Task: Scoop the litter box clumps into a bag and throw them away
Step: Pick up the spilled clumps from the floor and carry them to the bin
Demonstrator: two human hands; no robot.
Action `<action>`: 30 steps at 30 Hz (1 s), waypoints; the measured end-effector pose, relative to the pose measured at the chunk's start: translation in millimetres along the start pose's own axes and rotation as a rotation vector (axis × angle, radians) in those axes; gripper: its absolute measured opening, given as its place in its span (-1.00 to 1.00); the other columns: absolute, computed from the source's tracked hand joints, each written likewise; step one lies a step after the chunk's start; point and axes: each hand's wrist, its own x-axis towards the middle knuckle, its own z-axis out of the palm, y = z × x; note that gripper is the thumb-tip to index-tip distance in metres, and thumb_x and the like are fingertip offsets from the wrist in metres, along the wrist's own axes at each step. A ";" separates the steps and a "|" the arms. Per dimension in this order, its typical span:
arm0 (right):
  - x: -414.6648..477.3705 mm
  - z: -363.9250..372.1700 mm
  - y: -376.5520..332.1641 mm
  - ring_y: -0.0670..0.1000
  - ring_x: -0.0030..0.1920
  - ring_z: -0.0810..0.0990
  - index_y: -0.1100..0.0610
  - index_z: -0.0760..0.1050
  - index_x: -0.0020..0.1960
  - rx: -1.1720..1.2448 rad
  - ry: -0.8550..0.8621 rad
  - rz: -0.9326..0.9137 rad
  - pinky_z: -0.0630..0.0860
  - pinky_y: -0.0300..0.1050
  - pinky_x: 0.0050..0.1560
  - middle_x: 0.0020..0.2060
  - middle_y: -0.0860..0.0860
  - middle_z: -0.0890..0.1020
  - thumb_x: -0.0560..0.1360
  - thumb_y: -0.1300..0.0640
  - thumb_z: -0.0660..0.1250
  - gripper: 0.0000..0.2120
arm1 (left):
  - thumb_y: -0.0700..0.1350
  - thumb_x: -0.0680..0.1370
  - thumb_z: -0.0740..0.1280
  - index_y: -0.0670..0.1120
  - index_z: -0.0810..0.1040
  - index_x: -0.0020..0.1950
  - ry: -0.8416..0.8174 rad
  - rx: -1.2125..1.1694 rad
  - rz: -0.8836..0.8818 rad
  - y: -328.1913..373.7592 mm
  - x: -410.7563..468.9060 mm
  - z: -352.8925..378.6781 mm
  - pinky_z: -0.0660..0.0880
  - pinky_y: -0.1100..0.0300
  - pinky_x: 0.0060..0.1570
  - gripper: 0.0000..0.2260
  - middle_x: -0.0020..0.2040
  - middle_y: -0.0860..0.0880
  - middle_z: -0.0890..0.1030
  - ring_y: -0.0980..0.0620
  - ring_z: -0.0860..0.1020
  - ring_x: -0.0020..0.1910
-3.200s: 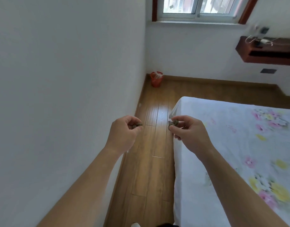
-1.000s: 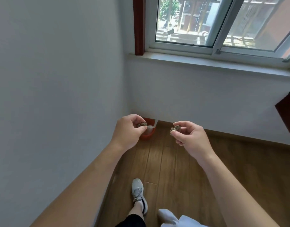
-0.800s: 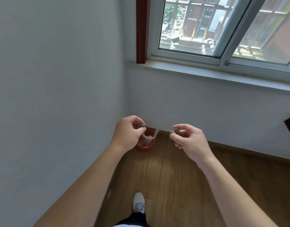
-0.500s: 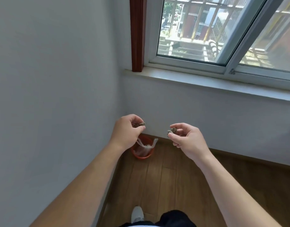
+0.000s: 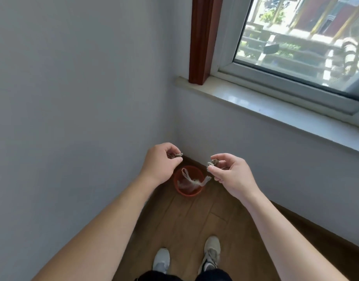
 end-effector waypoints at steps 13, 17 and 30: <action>143.1 38.0 145.6 -0.15 -0.38 0.62 -0.03 0.64 0.05 -0.094 -0.055 0.180 0.53 -0.22 -0.25 -0.30 -0.08 0.66 0.46 0.11 0.49 -0.82 | -0.22 0.41 0.49 -0.02 0.64 -0.21 -0.122 0.048 -0.147 -113.5 104.0 129.2 0.32 0.48 -0.41 -0.89 -0.40 0.17 0.54 0.30 0.47 -0.45; 193.5 73.1 218.8 -0.07 -0.25 0.67 -0.07 0.64 0.01 -0.090 -0.044 0.220 0.66 -0.03 -0.11 -0.27 -0.09 0.66 0.44 0.07 0.49 -0.84 | -0.18 0.43 0.49 0.00 0.65 -0.15 -0.175 0.091 -0.154 -181.3 136.6 187.0 0.29 0.47 -0.40 -0.91 -0.34 0.16 0.55 0.26 0.46 -0.41; 306.0 180.5 438.2 -0.19 -0.21 0.56 -0.05 0.57 0.10 -0.200 -0.073 0.289 0.39 -0.49 -0.39 -0.12 -0.14 0.60 0.48 0.03 0.47 -0.78 | -0.13 0.51 0.42 0.03 0.62 -0.02 -0.416 0.295 -0.089 -388.4 209.1 359.0 0.48 0.24 -0.07 -0.91 0.02 0.04 0.64 0.03 0.60 -0.02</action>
